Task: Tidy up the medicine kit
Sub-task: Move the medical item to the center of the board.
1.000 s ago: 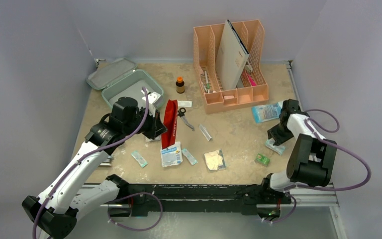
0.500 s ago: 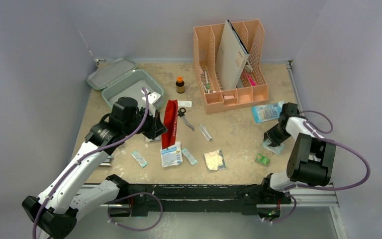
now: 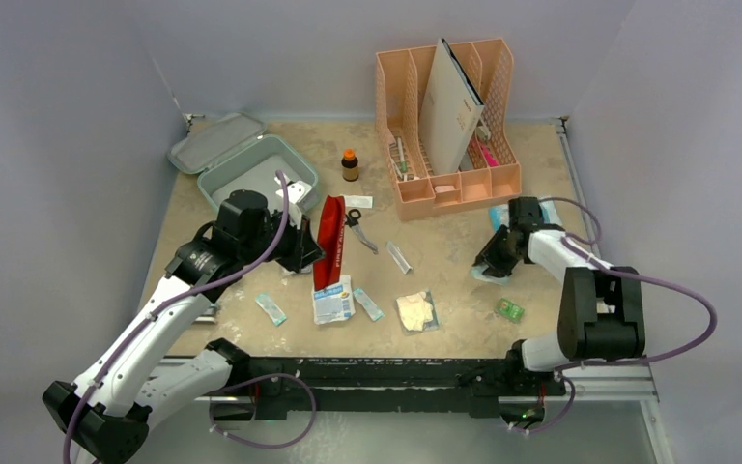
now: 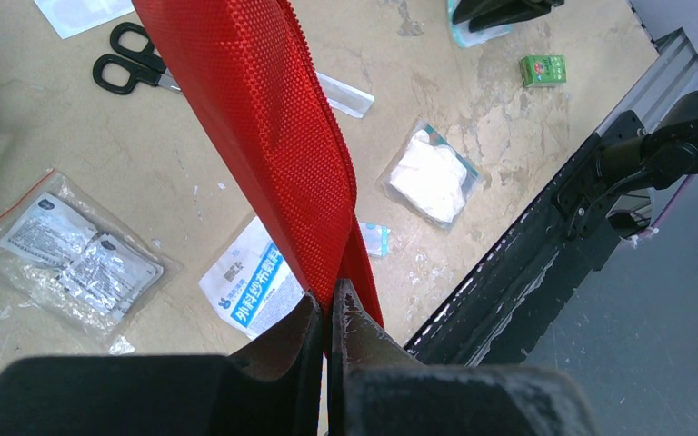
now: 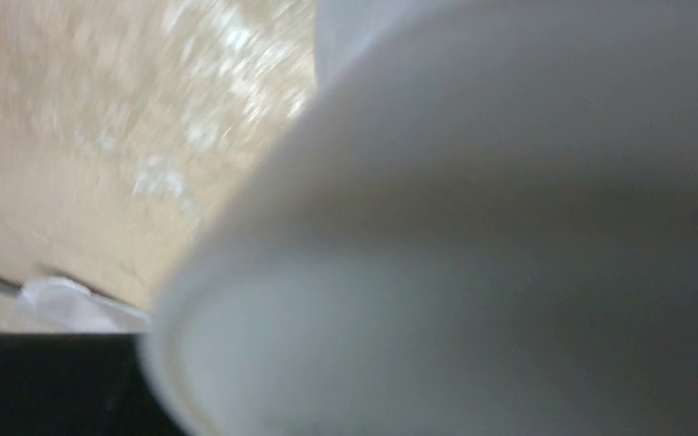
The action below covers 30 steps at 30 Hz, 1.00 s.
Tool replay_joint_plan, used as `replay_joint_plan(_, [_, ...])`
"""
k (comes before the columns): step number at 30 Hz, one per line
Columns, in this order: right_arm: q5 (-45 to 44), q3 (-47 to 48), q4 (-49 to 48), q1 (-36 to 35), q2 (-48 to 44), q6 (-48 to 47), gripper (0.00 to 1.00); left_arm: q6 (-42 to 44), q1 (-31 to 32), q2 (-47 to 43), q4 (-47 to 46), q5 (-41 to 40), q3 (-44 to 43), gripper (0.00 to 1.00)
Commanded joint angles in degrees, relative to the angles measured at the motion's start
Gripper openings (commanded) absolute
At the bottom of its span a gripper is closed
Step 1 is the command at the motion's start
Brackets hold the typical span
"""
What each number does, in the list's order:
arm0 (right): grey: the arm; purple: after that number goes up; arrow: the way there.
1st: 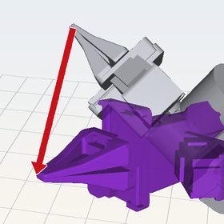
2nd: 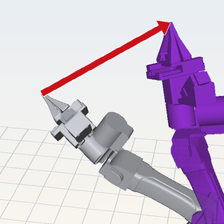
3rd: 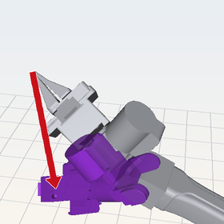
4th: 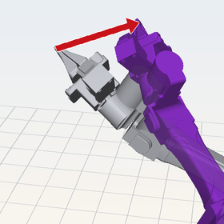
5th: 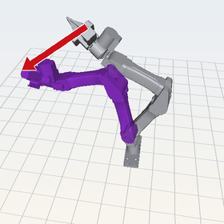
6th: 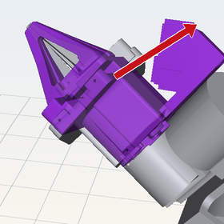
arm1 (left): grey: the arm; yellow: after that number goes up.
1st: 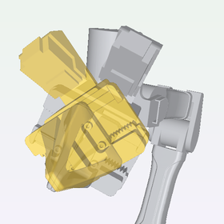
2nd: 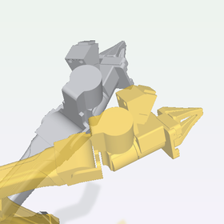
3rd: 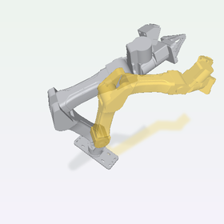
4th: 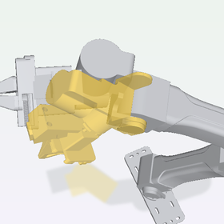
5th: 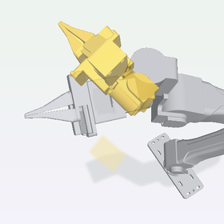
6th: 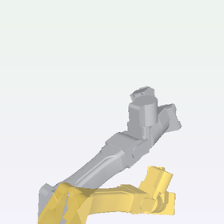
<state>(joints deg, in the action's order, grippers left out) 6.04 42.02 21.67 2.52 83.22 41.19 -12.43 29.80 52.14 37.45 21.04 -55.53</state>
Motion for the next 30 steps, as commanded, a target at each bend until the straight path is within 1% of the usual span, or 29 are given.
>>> replay_joint_plan(1, [2.93, 0.32, -1.03, -8.26, 0.18, 2.18, 0.37, 0.36, 0.12, -1.10, -1.86, 0.58, -0.22, 0.00])
replay_joint_plan(6, [2.79, 4.69, 0.64, -15.49, 0.60, -0.06, 0.38, 0.55, 0.14, -1.50, -1.82, 0.66, -0.11, 0.00])
replay_joint_plan(9, [0.78, 7.77, 4.66, -18.42, 0.45, -2.25, 0.39, 0.56, 0.11, -1.43, -1.80, 0.91, -0.11, 0.00])
replay_joint_plan(15, [-3.34, 8.49, 7.96, -18.85, -3.20, -3.07, 0.40, 0.56, 0.15, -1.42, -1.77, 1.11, -0.16, 0.00])
replay_joint_plan(21, [-4.69, 10.28, 11.95, -18.74, -4.53, -4.38, 0.42, 0.56, 0.17, -1.43, -1.77, 1.11, -0.02, 0.00])
replay_joint_plan(27, [-8.47, 10.60, 16.68, -18.78, -8.10, -2.59, 0.47, 0.56, 0.12, -1.43, -1.77, 1.02, -0.02, 0.00])
replay_joint_plan(29, [-10.70, 9.99, 16.06, -18.78, -8.74, -5.38, 0.49, 0.56, 0.12, -1.47, -1.75, 1.02, -0.03, 0.00])
replay_joint_plan(30, [-12.85, 10.15, 15.45, -18.83, -8.96, -8.39, 0.49, 0.55, 0.11, -1.51, -1.69, 1.02, -0.02, 0.00])
